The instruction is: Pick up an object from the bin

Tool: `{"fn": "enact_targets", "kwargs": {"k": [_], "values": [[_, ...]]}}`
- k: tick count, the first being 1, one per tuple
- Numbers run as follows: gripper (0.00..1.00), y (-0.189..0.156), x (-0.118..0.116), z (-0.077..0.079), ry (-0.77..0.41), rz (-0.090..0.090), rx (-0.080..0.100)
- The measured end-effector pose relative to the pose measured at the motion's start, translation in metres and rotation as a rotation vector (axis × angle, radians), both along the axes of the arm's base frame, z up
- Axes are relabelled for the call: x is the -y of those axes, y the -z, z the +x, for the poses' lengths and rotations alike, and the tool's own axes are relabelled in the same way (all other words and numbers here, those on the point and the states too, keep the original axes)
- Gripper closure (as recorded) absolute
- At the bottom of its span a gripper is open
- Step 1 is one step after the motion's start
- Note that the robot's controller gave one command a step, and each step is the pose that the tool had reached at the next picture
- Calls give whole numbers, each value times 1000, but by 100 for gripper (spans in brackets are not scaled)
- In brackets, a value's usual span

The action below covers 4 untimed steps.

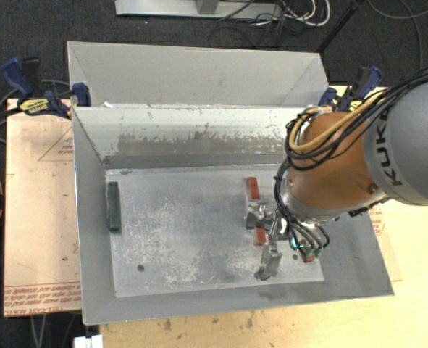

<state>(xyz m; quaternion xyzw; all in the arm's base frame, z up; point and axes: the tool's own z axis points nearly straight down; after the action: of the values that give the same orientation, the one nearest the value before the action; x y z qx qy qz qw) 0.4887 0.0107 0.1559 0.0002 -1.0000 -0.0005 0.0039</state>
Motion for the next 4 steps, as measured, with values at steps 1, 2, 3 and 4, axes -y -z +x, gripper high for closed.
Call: {"fn": "enact_targets", "kwargs": {"k": [1, 2, 3, 4], "values": [[0, 88, 54, 63, -175, 0, 11], [0, 85, 65, 147, -498, 0, 15], [0, 81, 80, 144, -1437, 6, 13], [100, 82, 81, 144, -1436, 7, 11]]}}
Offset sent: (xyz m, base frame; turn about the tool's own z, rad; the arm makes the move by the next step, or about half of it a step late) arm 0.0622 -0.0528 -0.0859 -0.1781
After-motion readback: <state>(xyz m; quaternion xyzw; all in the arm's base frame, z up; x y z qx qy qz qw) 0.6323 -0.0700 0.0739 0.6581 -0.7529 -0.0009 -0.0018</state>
